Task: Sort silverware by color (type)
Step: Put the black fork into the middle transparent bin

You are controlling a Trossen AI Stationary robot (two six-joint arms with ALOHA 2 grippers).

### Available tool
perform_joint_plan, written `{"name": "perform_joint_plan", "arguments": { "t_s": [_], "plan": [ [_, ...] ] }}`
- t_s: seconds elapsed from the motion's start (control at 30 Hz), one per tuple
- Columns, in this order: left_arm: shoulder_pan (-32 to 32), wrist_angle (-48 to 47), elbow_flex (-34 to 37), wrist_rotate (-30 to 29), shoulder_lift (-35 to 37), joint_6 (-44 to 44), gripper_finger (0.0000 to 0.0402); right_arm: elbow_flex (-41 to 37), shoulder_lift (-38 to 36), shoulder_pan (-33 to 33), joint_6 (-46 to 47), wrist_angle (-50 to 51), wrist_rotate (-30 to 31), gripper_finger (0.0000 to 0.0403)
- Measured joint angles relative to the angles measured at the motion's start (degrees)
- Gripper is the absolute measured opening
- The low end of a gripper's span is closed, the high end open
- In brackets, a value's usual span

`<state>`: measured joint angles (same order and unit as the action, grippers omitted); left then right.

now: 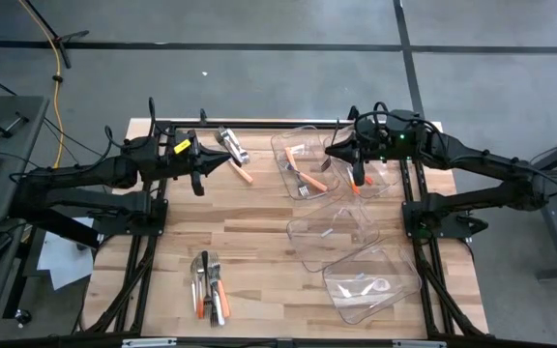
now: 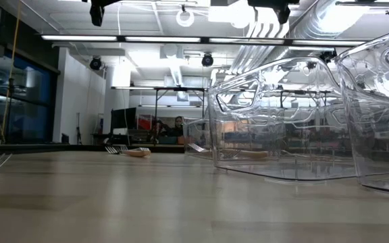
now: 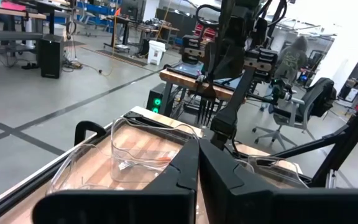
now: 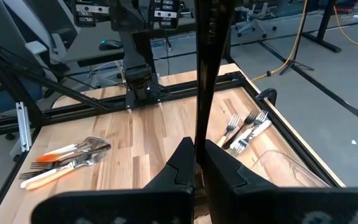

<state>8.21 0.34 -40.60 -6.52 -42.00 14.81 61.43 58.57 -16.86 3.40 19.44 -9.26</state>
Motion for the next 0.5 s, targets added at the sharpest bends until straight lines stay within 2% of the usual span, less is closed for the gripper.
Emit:
{"name": "perform_joint_plan", "arguments": {
  "t_s": [0.5],
  "plan": [
    [0.00,-0.03,0.02,-0.02,0.00,-1.31,0.0000,0.00,0.02,0.02,0.01,-0.02,-0.84,0.0000]
  ]
}}
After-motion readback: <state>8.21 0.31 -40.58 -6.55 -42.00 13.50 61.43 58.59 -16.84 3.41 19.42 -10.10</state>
